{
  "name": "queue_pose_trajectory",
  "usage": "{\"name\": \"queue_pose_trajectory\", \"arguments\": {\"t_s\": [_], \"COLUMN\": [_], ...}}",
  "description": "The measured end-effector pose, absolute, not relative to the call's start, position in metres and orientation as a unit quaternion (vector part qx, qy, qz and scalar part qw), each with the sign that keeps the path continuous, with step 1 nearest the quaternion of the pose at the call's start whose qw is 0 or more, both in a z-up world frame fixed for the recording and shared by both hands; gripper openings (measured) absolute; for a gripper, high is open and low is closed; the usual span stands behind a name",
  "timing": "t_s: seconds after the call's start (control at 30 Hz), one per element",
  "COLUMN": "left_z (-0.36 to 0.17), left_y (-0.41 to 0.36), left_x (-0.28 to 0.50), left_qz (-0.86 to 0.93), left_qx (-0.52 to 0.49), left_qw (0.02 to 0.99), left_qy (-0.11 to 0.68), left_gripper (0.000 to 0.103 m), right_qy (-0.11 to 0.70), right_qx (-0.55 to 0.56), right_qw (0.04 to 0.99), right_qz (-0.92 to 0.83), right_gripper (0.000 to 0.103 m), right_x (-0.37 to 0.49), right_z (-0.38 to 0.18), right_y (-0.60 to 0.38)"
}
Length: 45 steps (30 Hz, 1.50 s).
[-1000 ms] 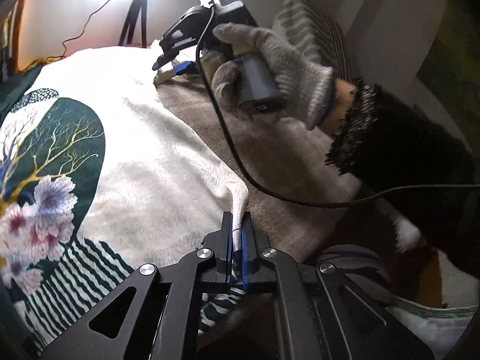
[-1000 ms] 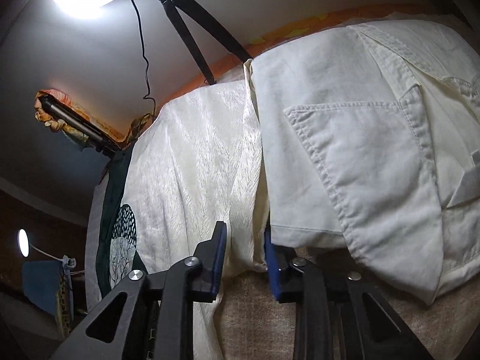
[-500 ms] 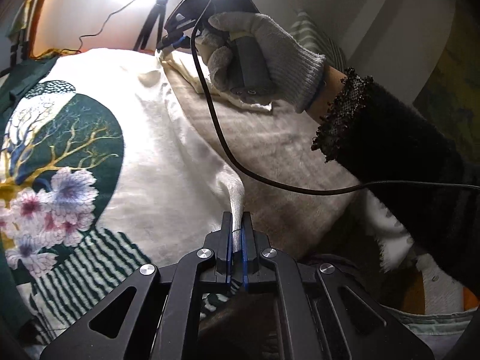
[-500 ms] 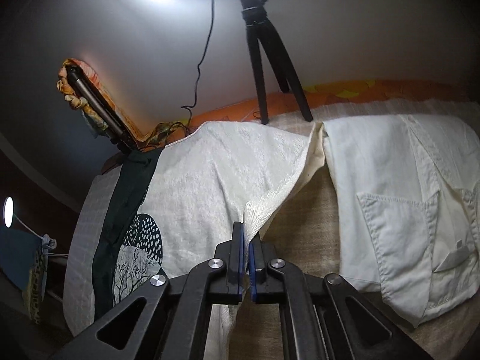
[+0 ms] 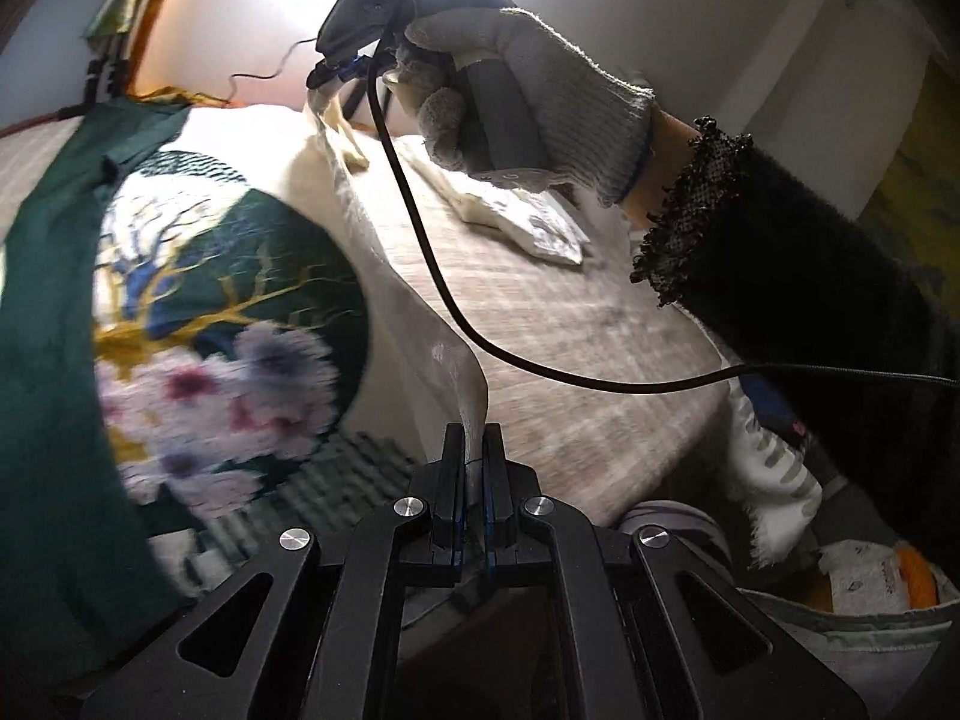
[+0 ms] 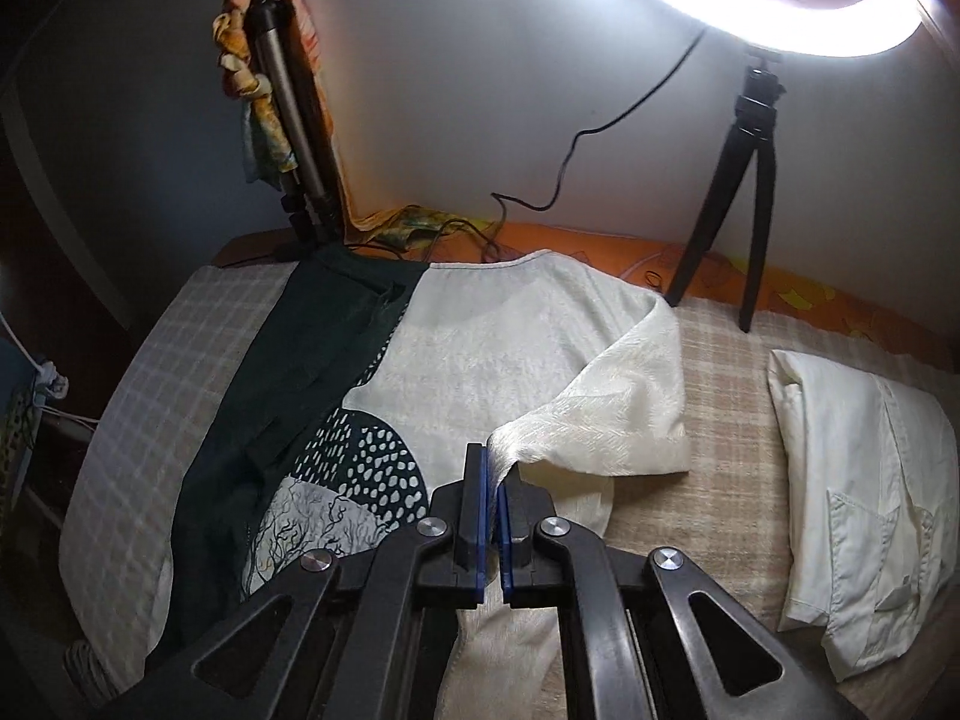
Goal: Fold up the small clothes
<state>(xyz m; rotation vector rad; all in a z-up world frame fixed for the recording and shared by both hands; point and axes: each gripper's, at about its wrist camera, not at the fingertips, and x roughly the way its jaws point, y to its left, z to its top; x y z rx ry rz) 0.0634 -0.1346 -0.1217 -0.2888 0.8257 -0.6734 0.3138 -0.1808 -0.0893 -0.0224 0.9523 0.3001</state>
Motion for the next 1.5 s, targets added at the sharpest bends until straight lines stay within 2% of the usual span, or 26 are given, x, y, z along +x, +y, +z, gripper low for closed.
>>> {"name": "queue_pose_trajectory", "arguments": {"t_s": [0.53,0.63,0.67,0.7,0.73,0.87,1.03,1.2,1.5], "left_z": [-0.149,-0.147,-0.145,-0.142,-0.138,-0.121,-0.112,-0.112,-0.134], "left_y": [-0.084,-0.081,-0.079,-0.078,-0.075,-0.065,-0.046,-0.031,-0.012], "left_x": [0.065,0.064,0.062,0.060,0.058,0.047,0.058,0.088,0.128], "left_qz": [-0.255,-0.245,-0.244,-0.246,-0.251,-0.261,-0.257,-0.237,-0.234], "left_qx": [-0.161,-0.150,-0.146,-0.144,-0.142,-0.118,-0.126,-0.120,-0.124], "left_qw": [0.848,0.850,0.851,0.851,0.850,0.861,0.867,0.879,0.876], "left_qy": [0.435,0.442,0.442,0.441,0.440,0.420,0.409,0.396,0.404], "left_gripper": [0.004,0.014,0.015,0.015,0.015,0.015,0.015,0.015,0.015], "right_qy": [0.484,0.505,0.508,0.505,0.499,0.477,0.459,0.475,0.503], "right_qx": [-0.089,-0.083,-0.082,-0.080,-0.072,0.009,0.068,0.148,0.193], "right_qw": [0.856,0.840,0.836,0.835,0.836,0.836,0.863,0.858,0.837], "right_qz": [0.158,0.181,0.191,0.201,0.218,0.272,0.201,0.130,0.091], "right_gripper": [0.000,0.009,0.021,0.029,0.031,0.035,0.038,0.039,0.044], "right_x": [0.323,0.324,0.323,0.319,0.314,0.297,0.309,0.345,0.390], "right_z": [-0.140,-0.151,-0.152,-0.151,-0.146,-0.124,-0.113,-0.127,-0.175], "right_y": [-0.082,-0.080,-0.081,-0.082,-0.088,-0.127,-0.191,-0.231,-0.245]}}
